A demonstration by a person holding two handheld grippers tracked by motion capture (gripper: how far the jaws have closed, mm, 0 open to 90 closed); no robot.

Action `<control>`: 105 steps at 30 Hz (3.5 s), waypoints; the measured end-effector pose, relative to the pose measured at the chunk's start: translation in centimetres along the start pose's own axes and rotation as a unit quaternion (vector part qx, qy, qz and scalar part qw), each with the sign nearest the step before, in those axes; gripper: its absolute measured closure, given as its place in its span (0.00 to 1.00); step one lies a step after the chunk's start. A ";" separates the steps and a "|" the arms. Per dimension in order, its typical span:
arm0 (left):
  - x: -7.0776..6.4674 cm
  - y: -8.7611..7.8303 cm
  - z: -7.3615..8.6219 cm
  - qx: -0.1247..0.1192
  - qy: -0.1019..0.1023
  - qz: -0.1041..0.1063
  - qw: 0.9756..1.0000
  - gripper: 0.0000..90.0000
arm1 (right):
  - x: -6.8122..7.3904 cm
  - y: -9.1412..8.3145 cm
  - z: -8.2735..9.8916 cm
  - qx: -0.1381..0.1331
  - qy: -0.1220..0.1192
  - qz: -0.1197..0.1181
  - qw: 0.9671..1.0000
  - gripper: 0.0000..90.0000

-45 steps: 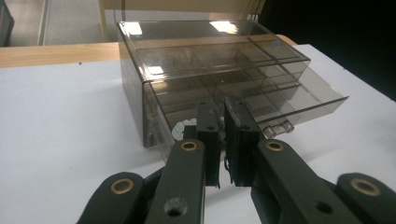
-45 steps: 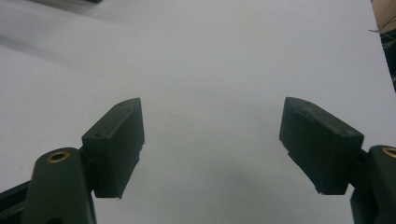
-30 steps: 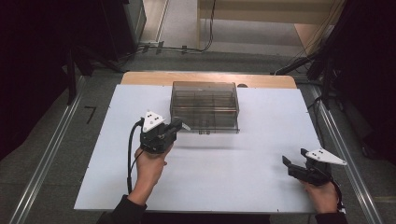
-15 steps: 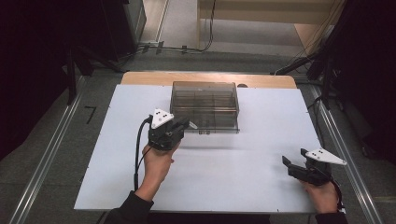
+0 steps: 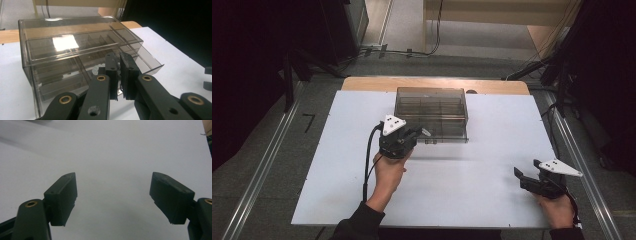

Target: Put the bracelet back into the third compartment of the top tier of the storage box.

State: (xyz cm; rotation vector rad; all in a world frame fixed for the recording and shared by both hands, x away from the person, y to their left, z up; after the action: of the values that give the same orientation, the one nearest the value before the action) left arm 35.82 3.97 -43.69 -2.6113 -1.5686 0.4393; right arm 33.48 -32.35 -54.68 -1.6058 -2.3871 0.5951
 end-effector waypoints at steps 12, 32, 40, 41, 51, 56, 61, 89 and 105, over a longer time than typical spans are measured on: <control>-1.0 1.2 0.3 -0.006 0.000 0.004 1.000 0.95 | 0.0 0.0 0.0 0.001 -0.001 -0.001 1.000 0.23; -2.5 3.5 0.7 -0.017 -0.003 0.009 1.000 0.95 | 0.0 0.0 0.0 0.000 -0.003 -0.004 1.000 0.23; -2.8 4.0 0.9 -0.020 -0.004 0.011 1.000 0.95 | 0.1 0.1 0.0 0.001 -0.003 -0.005 1.000 0.23; -2.8 4.1 0.9 -0.020 -0.004 0.010 1.000 0.95 | 0.1 0.1 0.0 0.001 -0.003 -0.005 1.000 0.23; -3.4 4.9 1.2 -0.020 -0.005 0.016 1.000 0.95 | 0.1 0.1 0.1 0.002 -0.003 -0.006 1.000 0.23; -3.8 5.6 1.5 -0.018 -0.004 0.019 1.000 0.95 | 0.1 0.1 0.1 0.003 -0.002 -0.007 1.000 0.23; -4.4 6.3 1.8 -0.015 -0.003 0.023 1.000 0.95 | 0.1 0.1 0.1 0.003 -0.002 -0.007 1.000 0.23; -5.5 8.7 3.3 0.002 0.020 0.037 0.999 0.77 | 0.1 0.2 0.1 0.004 -0.002 -0.010 1.000 0.23; -5.5 8.0 3.1 0.010 0.024 0.029 0.999 0.33 | 0.2 0.1 0.1 0.005 -0.002 -0.010 1.000 0.23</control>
State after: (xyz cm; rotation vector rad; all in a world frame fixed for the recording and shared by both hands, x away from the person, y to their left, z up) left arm 39.39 -4.98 -47.08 -2.6373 -1.4689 0.3904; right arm 33.48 -32.18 -54.86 -1.5771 -2.3968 0.6055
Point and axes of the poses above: each handheld gripper's, and its own axes: y roughly forward along the jaws, z roughly out of its underside, x roughly to its left, the point moved 9 cm from there along y, roughly forward along the jaws, and after that the axes turned 11 degrees about -x, right-handed, at the moved point
